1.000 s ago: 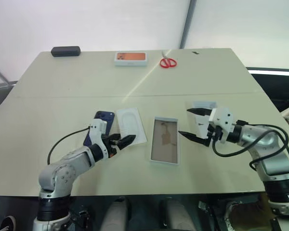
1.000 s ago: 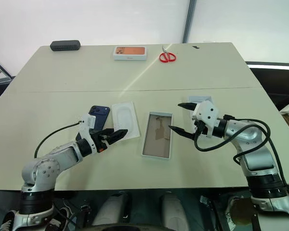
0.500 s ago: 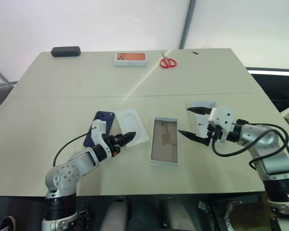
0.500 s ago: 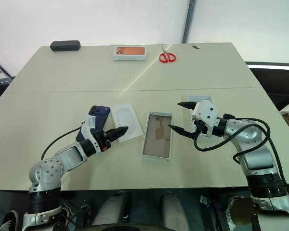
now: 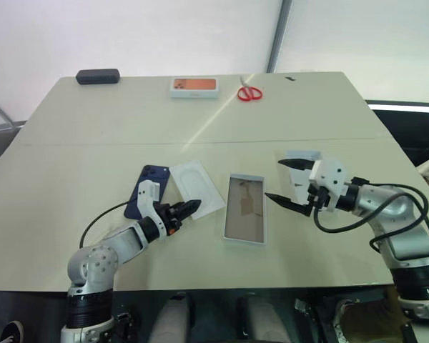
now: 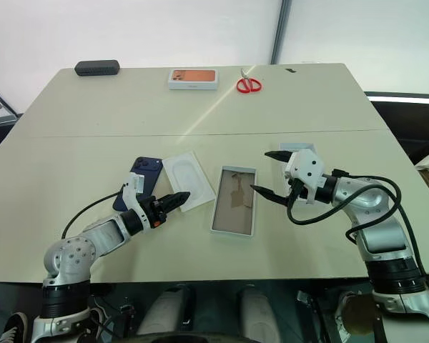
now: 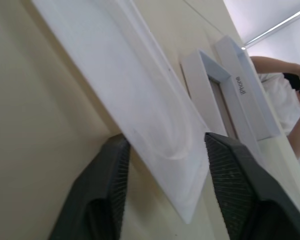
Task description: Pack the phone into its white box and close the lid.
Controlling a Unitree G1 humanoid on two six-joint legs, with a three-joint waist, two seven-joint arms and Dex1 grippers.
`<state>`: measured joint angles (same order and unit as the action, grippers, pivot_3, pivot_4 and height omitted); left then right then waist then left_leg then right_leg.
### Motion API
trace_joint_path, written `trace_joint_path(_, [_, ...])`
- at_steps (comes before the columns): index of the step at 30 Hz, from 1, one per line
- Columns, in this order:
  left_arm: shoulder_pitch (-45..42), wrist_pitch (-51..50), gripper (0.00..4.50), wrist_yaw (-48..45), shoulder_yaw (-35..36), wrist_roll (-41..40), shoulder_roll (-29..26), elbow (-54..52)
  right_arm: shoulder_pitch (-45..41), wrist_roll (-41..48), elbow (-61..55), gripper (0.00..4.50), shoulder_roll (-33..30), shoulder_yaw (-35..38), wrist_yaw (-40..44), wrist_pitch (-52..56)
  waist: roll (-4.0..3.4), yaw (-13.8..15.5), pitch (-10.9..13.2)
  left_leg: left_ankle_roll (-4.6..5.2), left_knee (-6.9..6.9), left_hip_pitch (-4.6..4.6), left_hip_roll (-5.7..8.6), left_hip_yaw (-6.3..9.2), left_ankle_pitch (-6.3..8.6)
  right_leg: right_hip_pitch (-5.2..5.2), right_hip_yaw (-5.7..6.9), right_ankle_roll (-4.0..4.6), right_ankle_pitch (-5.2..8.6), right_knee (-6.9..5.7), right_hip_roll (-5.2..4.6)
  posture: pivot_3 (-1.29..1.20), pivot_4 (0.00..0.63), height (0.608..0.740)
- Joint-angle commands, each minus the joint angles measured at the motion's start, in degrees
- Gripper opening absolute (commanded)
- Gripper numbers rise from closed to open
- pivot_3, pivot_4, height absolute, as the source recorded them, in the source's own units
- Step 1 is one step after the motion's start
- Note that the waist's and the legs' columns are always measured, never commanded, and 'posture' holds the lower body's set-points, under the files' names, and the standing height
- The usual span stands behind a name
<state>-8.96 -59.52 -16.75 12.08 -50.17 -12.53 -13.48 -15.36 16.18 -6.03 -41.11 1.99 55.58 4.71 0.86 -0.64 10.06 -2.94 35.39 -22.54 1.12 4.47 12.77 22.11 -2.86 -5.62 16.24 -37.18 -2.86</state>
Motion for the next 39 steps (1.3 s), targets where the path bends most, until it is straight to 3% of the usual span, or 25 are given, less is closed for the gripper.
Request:
trace_joint_path(1, [0.3,-1.3,0.82,0.1,-0.1,-1.0,0.1,0.5,0.1,0.3,-1.9,4.50,0.0,0.9,-0.3,-0.8,0.00,0.0,0.0,0.00,0.00,-0.01,0.00,0.00,0.00,0.01,0.00,0.00,0.00,0.01,0.00,0.00,0.150,0.740])
trace_joint_path(3, [0.3,-1.5,0.07,0.3,-0.2,-0.8,-0.2,0.4,0.2,0.2,-2.1,4.50,0.0,0.9,-0.4,-0.9,-0.01,0.0,0.0,0.00,-0.01,0.00,0.00,0.00,0.00,0.00,0.00,-0.01,0.00,0.01,-0.02,0.00,0.150,0.740])
trace_joint_path(11, [-1.6,-2.1,0.07,4.4,7.4,-9.2,3.3,2.6,0.7,1.5,-3.3,4.50,0.4,0.9,-0.2,0.5,0.04,-0.2,0.0,0.00,-0.01,-0.01,-0.02,0.02,0.00,0.02,0.00,-0.01,0.00,0.01,0.01,0.00,0.150,0.740])
trace_joint_path(16, [-3.7,-9.4,0.07,7.7,10.9,-20.2,0.9,4.5,1.5,8.8,-8.5,4.50,0.5,0.3,2.1,8.8,0.05,-0.2,0.0,0.00,-0.05,-0.02,-0.05,0.06,0.00,0.08,0.01,-0.03,-0.02,-0.02,0.08,0.00,0.150,0.740])
trace_joint_path(21, [-6.3,-13.2,0.07,10.6,13.2,-31.1,-2.6,8.1,2.6,10.5,-13.6,4.50,0.9,-4.8,4.4,13.2,0.12,-0.1,0.1,0.00,-0.05,-0.05,-0.04,0.09,0.00,0.09,0.02,-0.03,-0.02,0.00,0.05,0.00,0.150,0.740])
trace_joint_path(28, [-8.7,-12.7,0.07,11.2,12.6,-35.6,-7.0,11.3,1.3,7.2,-11.0,4.50,0.1,-11.4,10.1,12.0,0.17,-0.1,0.1,-0.02,-0.03,-0.10,-0.01,0.11,-0.01,0.11,0.04,-0.03,-0.01,0.03,-0.03,0.00,0.150,0.740])
trace_joint_path(35, [-8.8,-11.2,0.07,8.7,9.6,-33.8,-9.8,8.9,0.7,0.9,-6.2,4.50,-0.4,-16.3,13.9,6.8,0.19,-0.1,0.1,-0.03,-0.05,-0.11,0.01,0.10,-0.01,0.14,0.05,0.04,0.03,0.04,-0.03,0.00,0.150,0.740])
trace_joint_path(38, [-8.5,-10.1,0.00,8.3,8.7,-33.2,-10.0,8.0,-0.2,-1.8,-3.8,3.61,-0.4,-17.5,14.1,4.8,0.19,-0.1,0.1,-0.04,-0.05,-0.12,0.00,0.10,-0.01,0.15,0.04,0.04,0.02,0.04,-0.05,0.00,0.150,0.740])
trace_joint_path(39, [-8.5,-9.8,0.00,8.2,8.4,-33.1,-10.0,7.8,-0.4,-2.8,-2.9,3.09,-0.5,-18.0,14.3,3.8,0.20,-0.1,0.1,-0.05,-0.05,-0.12,0.00,0.10,-0.02,0.16,0.04,0.05,0.03,0.04,-0.05,0.00,0.150,0.740])
